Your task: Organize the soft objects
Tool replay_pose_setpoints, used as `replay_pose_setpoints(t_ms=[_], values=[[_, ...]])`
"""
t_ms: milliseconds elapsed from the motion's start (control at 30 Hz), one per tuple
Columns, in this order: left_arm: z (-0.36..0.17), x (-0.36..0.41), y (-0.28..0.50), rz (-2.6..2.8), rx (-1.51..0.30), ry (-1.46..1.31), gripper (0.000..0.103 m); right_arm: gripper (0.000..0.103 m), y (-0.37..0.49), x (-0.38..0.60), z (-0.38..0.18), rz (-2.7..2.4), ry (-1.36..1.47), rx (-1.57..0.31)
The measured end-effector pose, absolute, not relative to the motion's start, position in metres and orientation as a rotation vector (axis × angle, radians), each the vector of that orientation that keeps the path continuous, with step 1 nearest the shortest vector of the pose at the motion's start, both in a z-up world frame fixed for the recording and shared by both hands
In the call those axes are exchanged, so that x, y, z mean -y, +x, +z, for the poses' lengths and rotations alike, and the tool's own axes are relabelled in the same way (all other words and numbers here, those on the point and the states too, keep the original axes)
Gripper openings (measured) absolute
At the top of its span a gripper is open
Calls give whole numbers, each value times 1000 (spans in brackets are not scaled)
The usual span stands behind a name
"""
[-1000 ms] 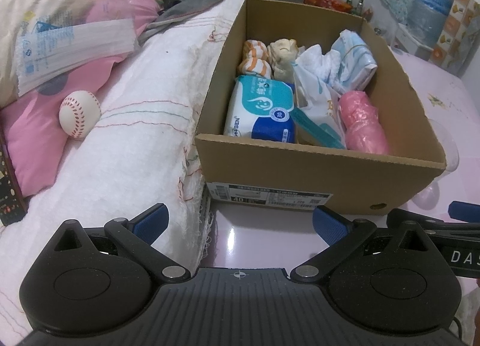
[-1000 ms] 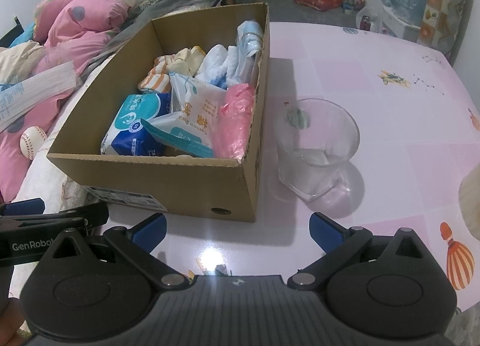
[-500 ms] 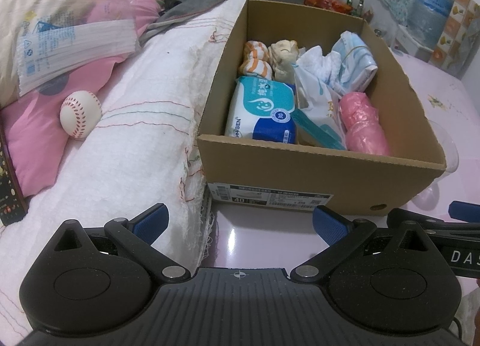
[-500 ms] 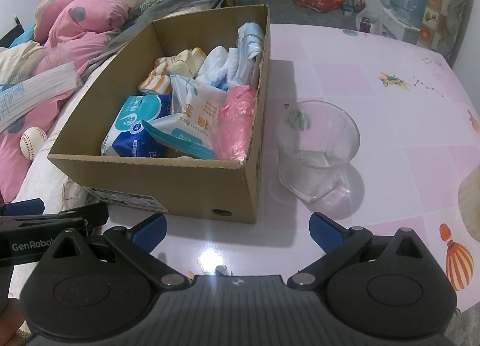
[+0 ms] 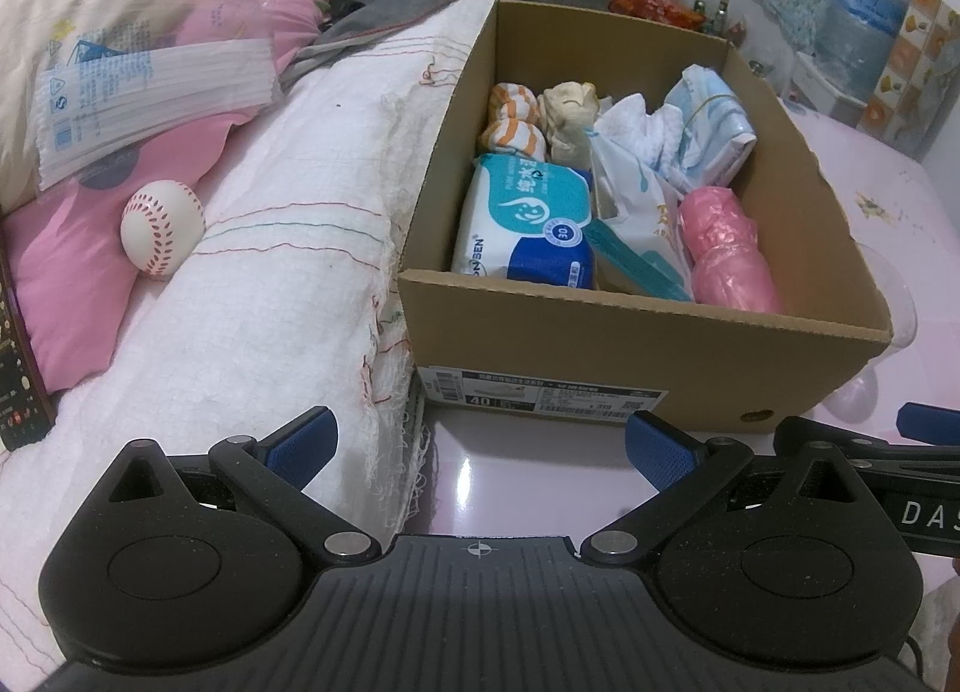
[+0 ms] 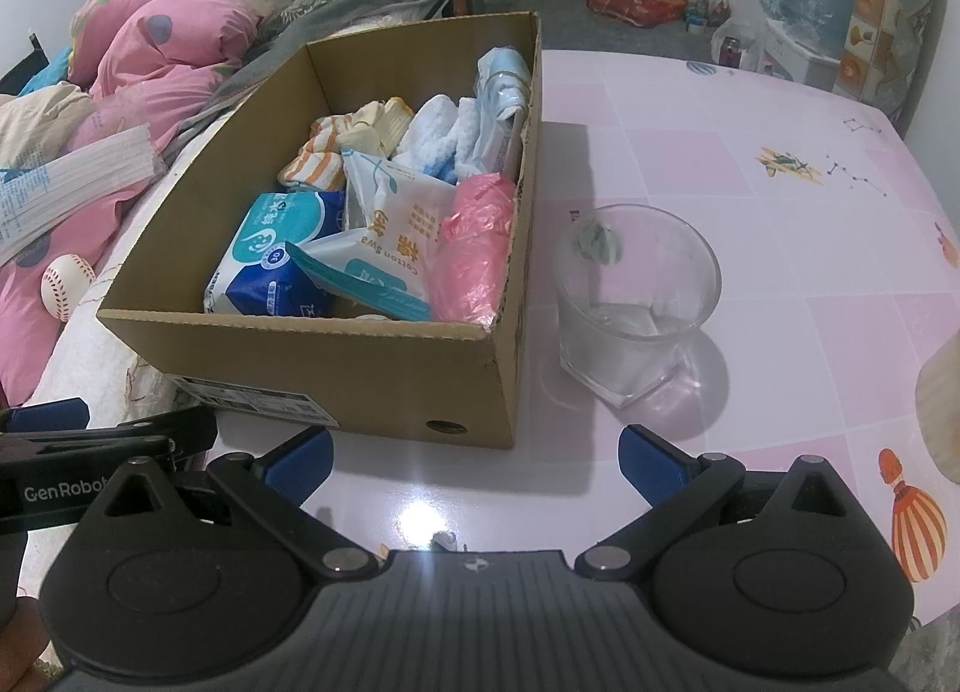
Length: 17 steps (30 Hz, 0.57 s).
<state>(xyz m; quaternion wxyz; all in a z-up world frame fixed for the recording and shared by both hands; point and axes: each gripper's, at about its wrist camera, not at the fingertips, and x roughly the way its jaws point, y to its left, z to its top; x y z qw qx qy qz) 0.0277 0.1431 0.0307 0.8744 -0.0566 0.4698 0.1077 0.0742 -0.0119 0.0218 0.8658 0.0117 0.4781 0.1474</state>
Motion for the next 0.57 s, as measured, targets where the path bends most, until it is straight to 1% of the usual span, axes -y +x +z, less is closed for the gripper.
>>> replay_pose_setpoints(t_ms=[567], values=[[31, -143, 27, 226, -976, -117, 103, 71, 74, 11, 23, 310, 25, -997]])
